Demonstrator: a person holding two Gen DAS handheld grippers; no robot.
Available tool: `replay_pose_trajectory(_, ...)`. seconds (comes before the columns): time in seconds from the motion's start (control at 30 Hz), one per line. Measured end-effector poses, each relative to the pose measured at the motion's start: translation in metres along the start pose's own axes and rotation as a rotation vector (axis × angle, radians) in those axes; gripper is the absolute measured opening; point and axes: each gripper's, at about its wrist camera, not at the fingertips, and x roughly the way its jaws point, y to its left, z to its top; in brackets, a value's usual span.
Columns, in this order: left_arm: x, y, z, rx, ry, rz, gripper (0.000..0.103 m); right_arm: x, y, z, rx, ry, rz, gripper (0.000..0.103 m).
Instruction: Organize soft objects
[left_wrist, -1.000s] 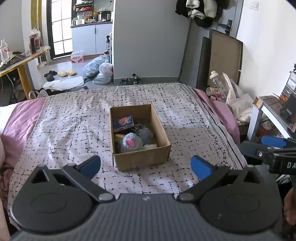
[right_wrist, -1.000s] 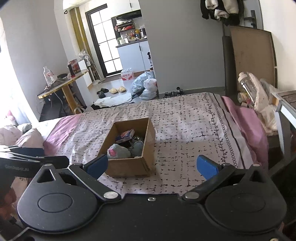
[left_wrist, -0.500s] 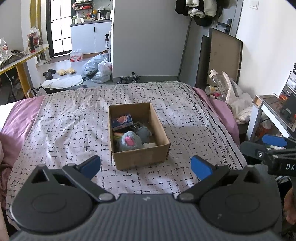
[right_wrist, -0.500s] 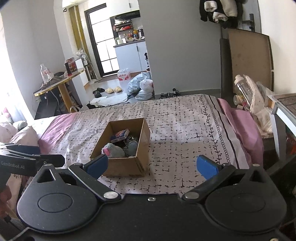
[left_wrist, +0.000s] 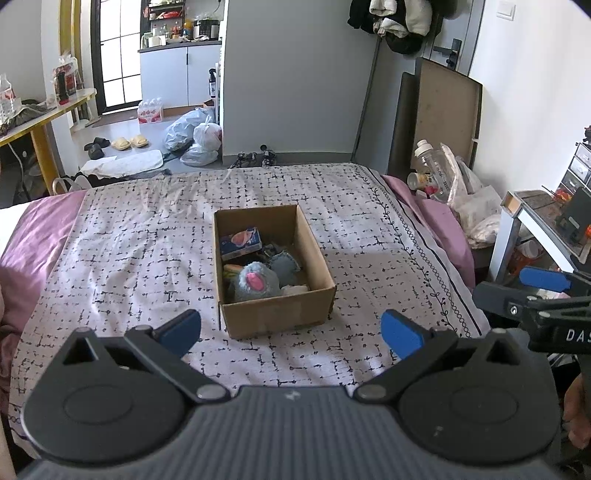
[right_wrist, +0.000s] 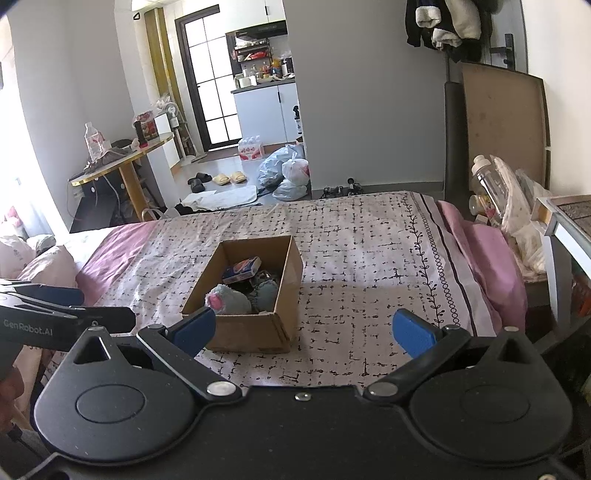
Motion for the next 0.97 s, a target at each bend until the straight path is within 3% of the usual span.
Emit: replay_pose_trajectory(0.97, -0.008, 0.004, 0.005, -0.019, -0.054, 0.037, 0.103, -0.004, 0.018, 0.007, -0.032, -0.023, 0.033, 0.103)
